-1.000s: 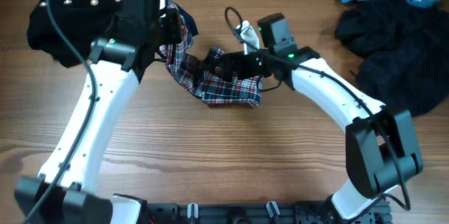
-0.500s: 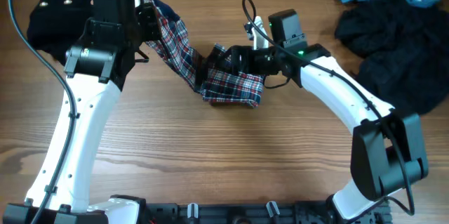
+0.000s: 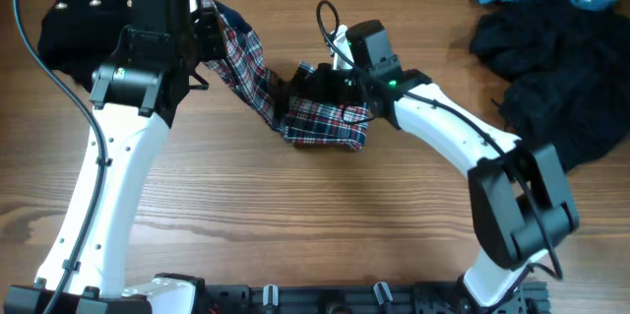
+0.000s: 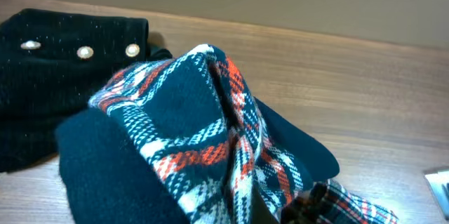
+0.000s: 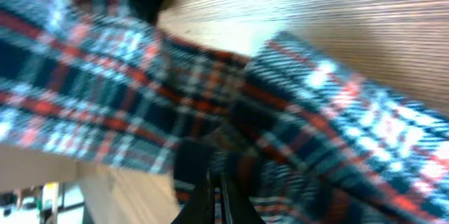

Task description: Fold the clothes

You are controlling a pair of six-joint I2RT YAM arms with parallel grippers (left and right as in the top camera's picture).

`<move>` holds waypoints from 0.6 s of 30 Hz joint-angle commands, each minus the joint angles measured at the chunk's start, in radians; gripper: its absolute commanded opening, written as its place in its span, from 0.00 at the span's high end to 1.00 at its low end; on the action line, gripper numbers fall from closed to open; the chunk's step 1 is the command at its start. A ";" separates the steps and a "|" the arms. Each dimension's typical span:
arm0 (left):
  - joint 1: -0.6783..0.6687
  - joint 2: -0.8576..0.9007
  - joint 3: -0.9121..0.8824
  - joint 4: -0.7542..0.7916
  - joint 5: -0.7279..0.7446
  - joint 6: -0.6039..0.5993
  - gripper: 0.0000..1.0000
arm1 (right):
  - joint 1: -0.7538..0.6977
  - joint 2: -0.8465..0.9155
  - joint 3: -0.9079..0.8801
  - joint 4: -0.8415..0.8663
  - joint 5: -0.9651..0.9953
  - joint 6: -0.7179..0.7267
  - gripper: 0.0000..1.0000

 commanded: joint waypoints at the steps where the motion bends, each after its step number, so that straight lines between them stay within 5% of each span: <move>1: -0.002 -0.016 0.025 -0.004 0.005 0.009 0.96 | 0.002 0.089 0.015 0.021 0.045 0.032 0.96; 14: -0.002 -0.016 0.025 -0.019 0.080 0.009 0.96 | -0.014 0.143 0.016 0.176 -0.120 0.028 0.95; 16: -0.008 -0.016 0.025 -0.019 0.092 0.009 0.96 | -0.031 0.120 0.016 0.211 -0.179 0.028 0.84; 18: -0.025 -0.016 0.025 -0.019 0.092 0.010 0.96 | -0.061 0.076 0.016 0.258 -0.227 0.029 0.51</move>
